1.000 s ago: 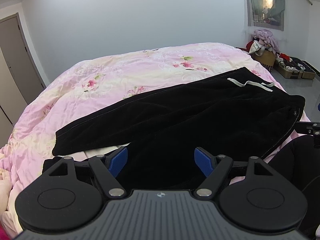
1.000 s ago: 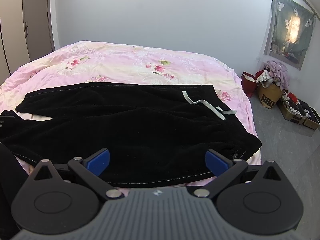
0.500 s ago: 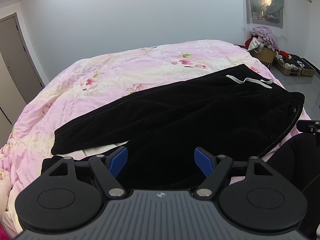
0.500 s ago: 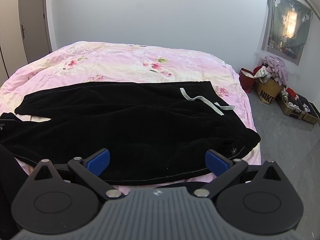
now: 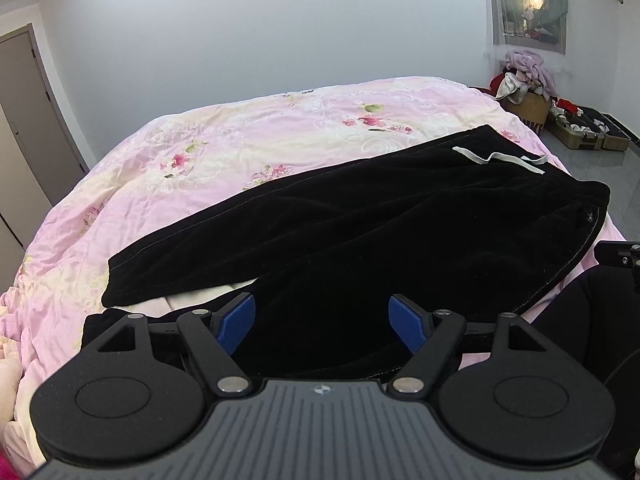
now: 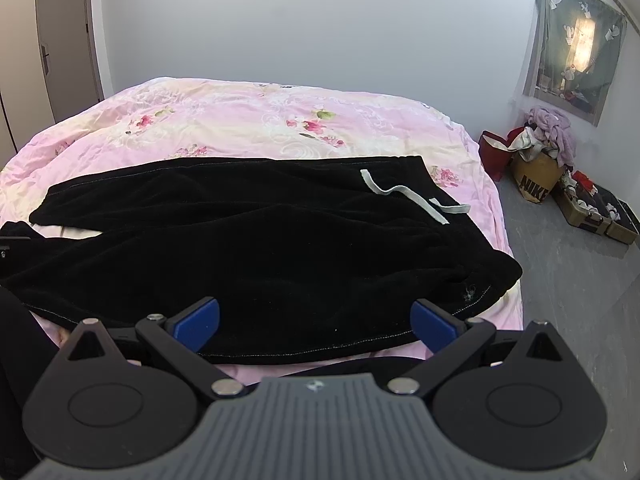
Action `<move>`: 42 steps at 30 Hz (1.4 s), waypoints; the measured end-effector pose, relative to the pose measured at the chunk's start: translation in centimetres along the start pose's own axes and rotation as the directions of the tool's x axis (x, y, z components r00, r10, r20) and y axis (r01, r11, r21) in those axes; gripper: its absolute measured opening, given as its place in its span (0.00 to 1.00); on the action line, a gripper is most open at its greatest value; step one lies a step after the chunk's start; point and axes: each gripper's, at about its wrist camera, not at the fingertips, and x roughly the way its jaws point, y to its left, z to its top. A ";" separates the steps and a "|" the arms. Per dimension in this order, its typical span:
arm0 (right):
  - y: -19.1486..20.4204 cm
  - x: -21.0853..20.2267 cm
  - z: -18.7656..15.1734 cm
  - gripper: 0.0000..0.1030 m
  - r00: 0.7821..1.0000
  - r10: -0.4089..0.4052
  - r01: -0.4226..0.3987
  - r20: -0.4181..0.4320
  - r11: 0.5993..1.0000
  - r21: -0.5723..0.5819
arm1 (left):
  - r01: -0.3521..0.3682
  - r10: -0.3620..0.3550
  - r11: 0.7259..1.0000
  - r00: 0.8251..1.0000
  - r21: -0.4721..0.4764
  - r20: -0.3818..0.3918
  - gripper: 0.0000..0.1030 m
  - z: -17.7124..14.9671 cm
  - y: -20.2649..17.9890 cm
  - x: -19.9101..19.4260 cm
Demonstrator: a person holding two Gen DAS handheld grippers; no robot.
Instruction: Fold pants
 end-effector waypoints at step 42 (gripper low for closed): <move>-1.1 1.5 -0.2 0.95 0.999 0.042 -0.042 0.000 0.999 -0.026 | -0.010 0.010 0.997 1.000 0.073 -0.009 0.87 -0.5 2.7 0.7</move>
